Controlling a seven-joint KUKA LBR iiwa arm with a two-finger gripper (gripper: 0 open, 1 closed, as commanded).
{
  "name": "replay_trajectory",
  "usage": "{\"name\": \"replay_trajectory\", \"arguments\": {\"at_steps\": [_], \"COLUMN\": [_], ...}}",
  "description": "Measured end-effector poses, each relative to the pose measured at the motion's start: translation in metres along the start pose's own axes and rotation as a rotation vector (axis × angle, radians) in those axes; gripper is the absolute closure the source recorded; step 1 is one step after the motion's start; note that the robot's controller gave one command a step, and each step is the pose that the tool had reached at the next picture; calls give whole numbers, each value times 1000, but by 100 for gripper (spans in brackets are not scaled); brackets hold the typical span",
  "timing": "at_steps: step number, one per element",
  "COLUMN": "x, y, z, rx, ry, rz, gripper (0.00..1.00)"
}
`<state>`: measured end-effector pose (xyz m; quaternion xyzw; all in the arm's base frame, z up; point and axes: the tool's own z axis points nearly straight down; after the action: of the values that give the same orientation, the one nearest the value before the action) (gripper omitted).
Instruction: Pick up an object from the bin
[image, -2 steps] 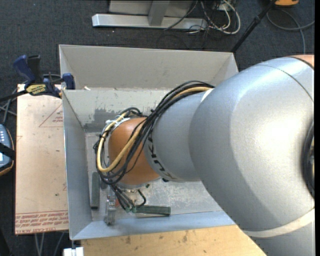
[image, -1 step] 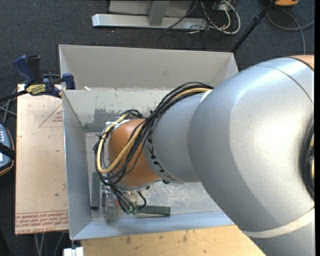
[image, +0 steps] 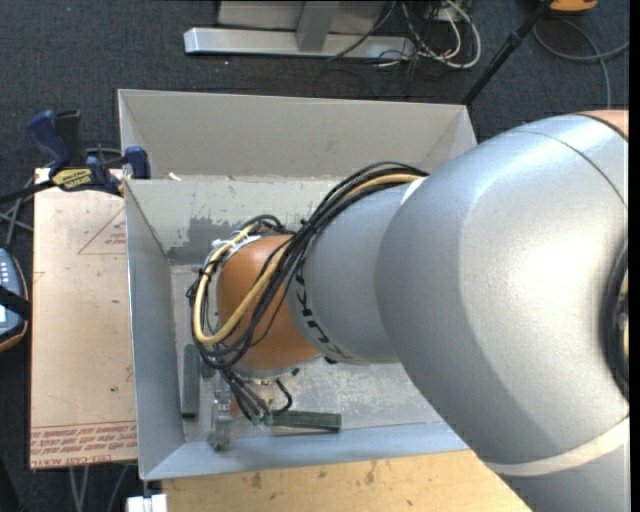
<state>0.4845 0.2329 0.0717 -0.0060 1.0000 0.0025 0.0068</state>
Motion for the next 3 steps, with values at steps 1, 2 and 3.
{"name": "replay_trajectory", "arguments": {"at_steps": [1, 2, 3], "x": [0, -2, -7], "y": [0, -2, -26], "z": [0, 0, 2], "rx": [0, 2, 7], "ry": [0, 6, 13], "rz": [0, 146, 348], "gripper": [0, 0, 0]}}
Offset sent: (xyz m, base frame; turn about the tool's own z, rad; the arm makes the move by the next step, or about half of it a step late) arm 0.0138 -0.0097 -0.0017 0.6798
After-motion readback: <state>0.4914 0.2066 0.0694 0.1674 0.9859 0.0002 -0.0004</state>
